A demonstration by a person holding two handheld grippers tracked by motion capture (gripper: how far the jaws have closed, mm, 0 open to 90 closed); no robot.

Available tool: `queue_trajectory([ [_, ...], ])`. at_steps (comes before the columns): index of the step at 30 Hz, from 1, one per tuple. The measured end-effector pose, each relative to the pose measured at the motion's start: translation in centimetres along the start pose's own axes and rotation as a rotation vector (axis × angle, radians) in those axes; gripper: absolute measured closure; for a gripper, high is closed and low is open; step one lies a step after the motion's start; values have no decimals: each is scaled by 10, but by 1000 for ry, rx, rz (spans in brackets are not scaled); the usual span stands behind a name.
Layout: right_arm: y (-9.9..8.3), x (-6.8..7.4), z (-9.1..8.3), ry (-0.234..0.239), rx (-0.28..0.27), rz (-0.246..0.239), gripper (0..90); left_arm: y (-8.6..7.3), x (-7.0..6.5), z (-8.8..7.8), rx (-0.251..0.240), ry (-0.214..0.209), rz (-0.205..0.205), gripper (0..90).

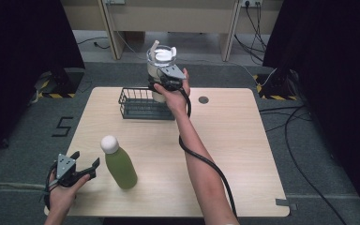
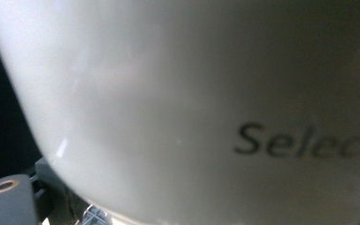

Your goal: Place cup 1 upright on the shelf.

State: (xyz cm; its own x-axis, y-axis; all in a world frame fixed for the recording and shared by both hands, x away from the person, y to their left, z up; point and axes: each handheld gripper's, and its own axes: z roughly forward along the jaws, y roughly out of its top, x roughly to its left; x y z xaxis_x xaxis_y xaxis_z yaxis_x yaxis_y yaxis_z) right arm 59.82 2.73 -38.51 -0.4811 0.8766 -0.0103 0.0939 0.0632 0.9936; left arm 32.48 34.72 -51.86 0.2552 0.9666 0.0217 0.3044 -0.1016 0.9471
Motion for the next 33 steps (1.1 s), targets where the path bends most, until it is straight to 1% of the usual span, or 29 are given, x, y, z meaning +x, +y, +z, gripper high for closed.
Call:
queue_trajectory([
  [16, -13, -3, 8, -20, 35, 5, 96, 0, 0, 0, 3, -1, -1, 148],
  [27, -29, -3, 15, -30, 80, 0, 96, -1, 0, 0, 5, -4, -1, 148],
  [33, -36, -4, 17, -31, 92, 1, 96, -1, -1, 0, 6, -6, 0, 147],
])
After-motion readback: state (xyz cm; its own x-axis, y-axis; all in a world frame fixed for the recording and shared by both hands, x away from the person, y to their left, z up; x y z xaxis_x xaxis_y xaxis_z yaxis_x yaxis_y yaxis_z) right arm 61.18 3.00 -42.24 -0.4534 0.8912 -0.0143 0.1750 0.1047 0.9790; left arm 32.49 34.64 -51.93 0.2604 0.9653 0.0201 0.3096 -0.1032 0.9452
